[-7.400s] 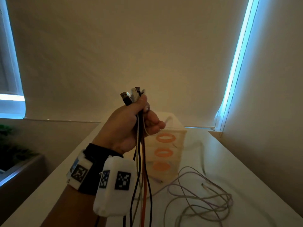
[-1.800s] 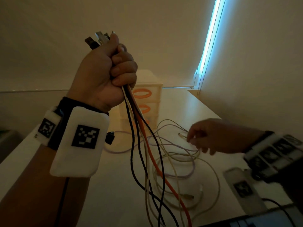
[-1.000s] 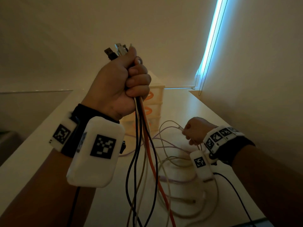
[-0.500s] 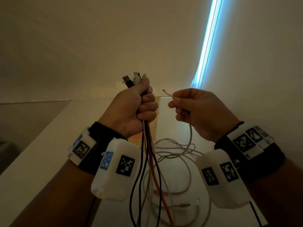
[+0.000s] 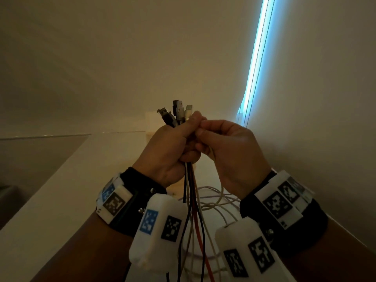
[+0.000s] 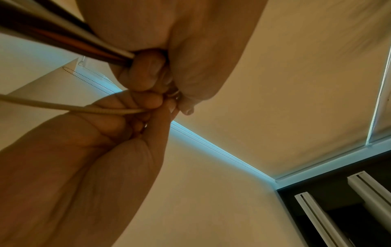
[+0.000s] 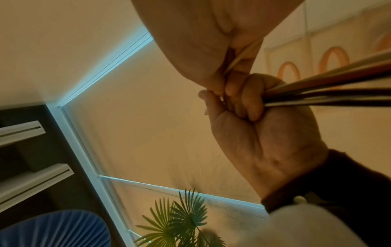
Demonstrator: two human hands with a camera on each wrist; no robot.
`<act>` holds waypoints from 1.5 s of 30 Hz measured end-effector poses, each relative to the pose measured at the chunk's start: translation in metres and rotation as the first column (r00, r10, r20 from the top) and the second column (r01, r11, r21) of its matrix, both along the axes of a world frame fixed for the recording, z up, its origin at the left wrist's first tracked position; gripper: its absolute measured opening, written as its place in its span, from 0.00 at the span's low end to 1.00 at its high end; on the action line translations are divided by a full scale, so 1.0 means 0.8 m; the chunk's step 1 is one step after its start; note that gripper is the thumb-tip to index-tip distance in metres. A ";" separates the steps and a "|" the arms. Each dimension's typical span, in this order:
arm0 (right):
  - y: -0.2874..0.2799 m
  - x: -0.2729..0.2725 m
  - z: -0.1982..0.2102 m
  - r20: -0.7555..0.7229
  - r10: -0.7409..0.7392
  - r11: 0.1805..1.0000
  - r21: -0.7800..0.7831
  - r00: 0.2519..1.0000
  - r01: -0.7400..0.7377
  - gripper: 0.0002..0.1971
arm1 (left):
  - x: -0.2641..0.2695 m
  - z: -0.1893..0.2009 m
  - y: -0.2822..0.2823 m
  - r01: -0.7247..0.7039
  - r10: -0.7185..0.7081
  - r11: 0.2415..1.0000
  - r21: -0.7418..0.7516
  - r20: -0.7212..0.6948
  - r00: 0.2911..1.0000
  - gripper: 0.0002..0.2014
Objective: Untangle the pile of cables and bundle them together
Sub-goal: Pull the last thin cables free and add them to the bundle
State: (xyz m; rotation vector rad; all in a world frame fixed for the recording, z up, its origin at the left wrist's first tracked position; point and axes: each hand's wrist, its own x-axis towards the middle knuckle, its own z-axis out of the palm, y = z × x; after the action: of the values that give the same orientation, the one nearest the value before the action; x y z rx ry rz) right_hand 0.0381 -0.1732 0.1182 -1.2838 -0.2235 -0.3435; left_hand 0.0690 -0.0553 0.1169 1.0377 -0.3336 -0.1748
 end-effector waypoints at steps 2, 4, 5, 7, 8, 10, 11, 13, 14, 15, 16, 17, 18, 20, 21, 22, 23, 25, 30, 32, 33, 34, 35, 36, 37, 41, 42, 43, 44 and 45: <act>-0.002 -0.002 -0.003 0.020 -0.023 0.997 -0.075 1.000 0.025 0.08 | 0.000 0.000 0.000 -0.030 0.030 0.999 -0.017 0.001 1.000 0.13; -0.009 -0.007 -0.008 -0.003 -0.033 0.967 -0.254 0.999 0.031 0.09 | 0.001 0.001 0.002 -0.054 0.056 0.996 -0.077 0.016 0.998 0.13; -0.015 -0.010 -0.013 -0.030 -0.003 0.945 -0.327 1.000 -0.007 0.08 | 0.002 0.002 0.004 -0.064 0.067 0.992 -0.111 0.027 0.997 0.13; -0.028 -0.015 -0.025 -0.093 0.104 0.907 -0.399 0.990 -0.133 0.10 | 0.006 0.004 0.009 -0.094 0.101 0.983 -0.159 0.034 0.994 0.14; -0.035 -0.017 -0.032 -0.118 0.146 0.889 -0.420 0.982 -0.183 0.12 | 0.008 0.005 0.011 -0.113 0.119 0.979 -0.169 0.025 0.993 0.15; -0.047 -0.021 -0.040 -0.138 0.183 0.859 -0.460 0.973 -0.226 0.13 | 0.010 0.004 0.013 -0.151 0.154 0.974 -0.169 0.004 0.988 0.15; -0.051 -0.023 -0.044 -0.142 0.191 0.844 -0.481 0.971 -0.236 0.14 | 0.010 0.003 0.013 -0.165 0.167 0.973 -0.162 -0.003 0.986 0.16; -0.056 -0.025 -0.048 -0.146 0.216 0.808 -0.528 0.965 -0.261 0.15 | 0.010 0.001 0.012 -0.182 0.182 0.973 -0.139 -0.007 0.983 0.16; -0.057 -0.025 -0.048 -0.147 0.236 0.791 -0.546 0.961 -0.278 0.15 | 0.010 0.001 0.013 -0.189 0.189 0.974 -0.126 -0.008 0.982 0.17; -0.057 -0.025 -0.048 -0.148 0.258 0.776 -0.557 0.955 -0.296 0.15 | 0.010 0.002 0.013 -0.191 0.192 0.975 -0.116 -0.010 0.981 0.17; -0.055 -0.023 -0.046 -0.147 0.277 0.763 -0.566 0.949 -0.311 0.15 | 0.010 0.003 0.014 -0.183 0.183 0.977 -0.113 -0.015 0.983 0.17; -0.053 -0.022 -0.044 -0.143 0.292 0.751 -0.578 0.946 -0.319 0.15 | 0.009 0.005 0.015 -0.166 0.165 0.979 -0.115 -0.020 0.986 0.18; -0.051 -0.020 -0.041 -0.134 0.305 0.740 -0.590 0.943 -0.323 0.14 | 0.008 0.007 0.016 -0.150 0.148 0.982 -0.117 -0.023 0.989 0.18; -0.047 -0.017 -0.038 -0.116 0.326 0.724 -0.608 0.938 -0.327 0.14 | 0.005 0.009 0.018 -0.142 0.141 0.984 -0.111 -0.023 0.990 0.19; -0.047 -0.014 -0.037 -0.110 0.325 0.714 -0.622 0.939 -0.320 0.13 | 0.004 0.010 0.019 -0.149 0.148 0.983 -0.106 -0.022 0.989 0.19; -0.047 -0.012 -0.038 -0.106 0.314 0.702 -0.644 0.944 -0.306 0.13 | 0.003 0.011 0.021 -0.162 0.160 0.982 -0.101 -0.022 0.987 0.19; -0.050 -0.007 -0.040 -0.104 0.291 0.690 -0.665 0.951 -0.284 0.13 | 0.003 0.011 0.022 -0.177 0.176 0.980 -0.093 -0.023 0.984 0.19; -0.057 0.006 -0.043 -0.106 0.224 0.681 -0.694 0.969 -0.234 0.14 | 0.005 0.010 0.023 -0.206 0.205 0.975 -0.083 -0.024 0.978 0.19; -0.082 0.051 -0.046 -0.232 0.123 0.657 -0.709 0.965 -0.255 0.16 | 0.013 0.006 0.022 -0.161 0.155 0.963 -0.218 -0.045 0.987 0.19; -0.089 0.065 -0.044 -0.279 0.120 0.621 -0.727 0.953 -0.291 0.16 | 0.013 0.007 0.022 -0.071 0.059 0.951 -0.302 -0.047 0.997 0.20; -0.091 0.071 -0.042 -0.293 0.115 0.600 -0.741 0.949 -0.302 0.15 | 0.014 0.007 0.022 -0.040 0.029 0.953 -0.301 -0.040 0.999 0.20; -0.090 0.076 -0.039 -0.305 0.110 0.578 -0.755 0.946 -0.310 0.15 | 0.015 0.007 0.024 -0.007 -0.001 0.959 -0.282 -0.028 1.000 0.20; -0.087 0.080 -0.033 -0.309 0.103 0.554 -0.772 0.945 -0.313 0.15 | 0.015 0.008 0.025 0.038 -0.043 0.966 -0.257 -0.014 0.999 0.20; -0.083 0.084 -0.026 -0.299 0.092 0.530 -0.793 0.950 -0.301 0.14 | 0.015 0.008 0.027 0.091 -0.095 0.969 -0.228 -0.004 0.995 0.20; -0.079 0.086 -0.016 -0.265 0.073 0.499 -0.825 0.961 -0.266 0.14 | 0.015 0.008 0.028 0.142 -0.145 0.972 -0.186 -0.003 0.989 0.19; -0.066 0.087 0.040 -0.028 0.037 0.296 -0.954 0.999 -0.038 0.08 | 0.017 0.002 0.030 0.269 -0.267 0.962 0.038 -0.052 0.962 0.22; -0.064 0.084 0.054 0.024 0.046 0.245 -0.969 0.999 0.012 0.08 | 0.019 0.001 0.031 0.297 -0.293 0.952 0.078 -0.063 0.954 0.23; -0.061 0.082 0.067 0.065 0.054 0.211 -0.976 0.996 0.052 0.08 | 0.021 0.000 0.032 0.321 -0.314 0.942 0.098 -0.079 0.946 0.23; -0.058 0.080 0.077 0.100 0.054 0.196 -0.977 0.993 0.088 0.08 | 0.022 0.001 0.034 0.336 -0.328 0.936 0.101 -0.095 0.940 0.23; -0.055 0.078 0.084 0.131 0.050 0.195 -0.974 0.990 0.119 0.08 | 0.023 0.003 0.035 0.342 -0.332 0.935 0.092 -0.107 0.937 0.23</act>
State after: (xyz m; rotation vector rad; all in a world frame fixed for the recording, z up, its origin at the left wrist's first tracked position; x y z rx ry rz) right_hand 0.1005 -0.2175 0.1852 -2.6215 -0.6078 -0.3157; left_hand 0.0873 -0.0272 0.1189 1.0717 -0.4226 -0.5537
